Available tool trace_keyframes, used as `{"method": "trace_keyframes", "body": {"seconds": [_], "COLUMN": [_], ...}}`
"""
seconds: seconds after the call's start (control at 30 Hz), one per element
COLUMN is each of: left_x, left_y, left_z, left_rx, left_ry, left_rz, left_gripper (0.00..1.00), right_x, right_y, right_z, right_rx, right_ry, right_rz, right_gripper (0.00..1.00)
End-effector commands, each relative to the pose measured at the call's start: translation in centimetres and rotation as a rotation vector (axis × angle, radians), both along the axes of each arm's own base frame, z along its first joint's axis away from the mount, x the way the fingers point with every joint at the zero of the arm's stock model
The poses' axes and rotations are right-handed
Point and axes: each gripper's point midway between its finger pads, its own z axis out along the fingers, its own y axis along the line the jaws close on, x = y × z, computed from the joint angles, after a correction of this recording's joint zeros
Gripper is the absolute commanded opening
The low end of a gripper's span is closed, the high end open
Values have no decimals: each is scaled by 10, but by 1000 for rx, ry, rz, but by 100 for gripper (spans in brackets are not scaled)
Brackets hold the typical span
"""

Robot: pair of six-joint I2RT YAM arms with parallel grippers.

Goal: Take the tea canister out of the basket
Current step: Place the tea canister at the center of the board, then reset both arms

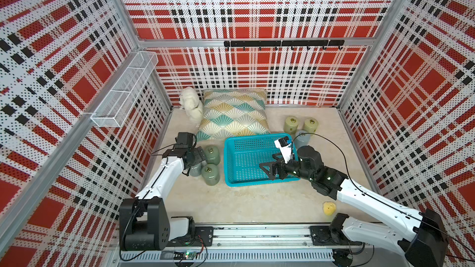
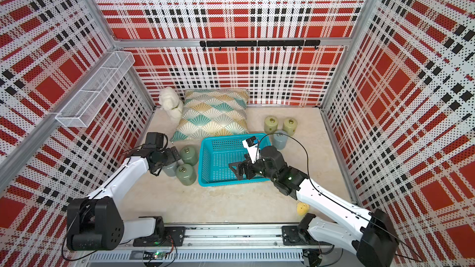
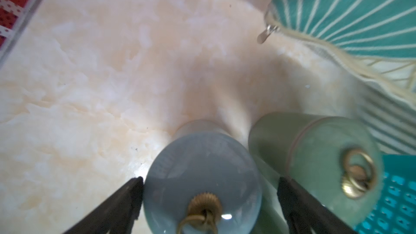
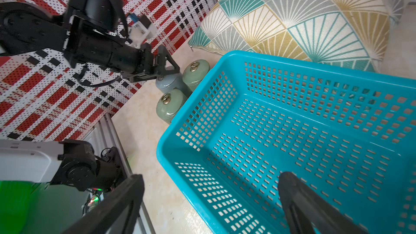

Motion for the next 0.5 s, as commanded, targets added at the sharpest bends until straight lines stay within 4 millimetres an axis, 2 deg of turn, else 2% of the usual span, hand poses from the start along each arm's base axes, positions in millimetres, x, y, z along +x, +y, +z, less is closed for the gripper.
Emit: {"method": "trace_keyframes", "body": {"seconds": [0.0,0.1,0.2,0.27,0.33,0.37,0.47], "left_x": [10,19,27,33,41,44,57], "left_y": [-1,-13,-37,-54,-56,-67,-61], "left_z": [50,87,113,120,123,126,131], "left_rx": [40,55,43,7,-18,-25,25], "left_ry": [-138,-273,-409,-474,-522,-547,-627], "left_rz": [5,-9,-25,-43,-30,-49,-19], "left_gripper": [99,99,99,99,99,99,99], "right_x": [12,24,38,49,58,63,76], "right_y": [-16,-36,-64,-87,-107,-118,-152], "right_z": [7,9,10,9,6,5,-1], "right_rx": [-27,-40,-39,-25,-17,-22,-87], "right_ry": [-56,-89,-124,-129,-134,-139,-158], "right_rz": [-112,-227,-360,-453,-513,-552,-706], "right_gripper": [100,100,100,100,100,100,100]}}
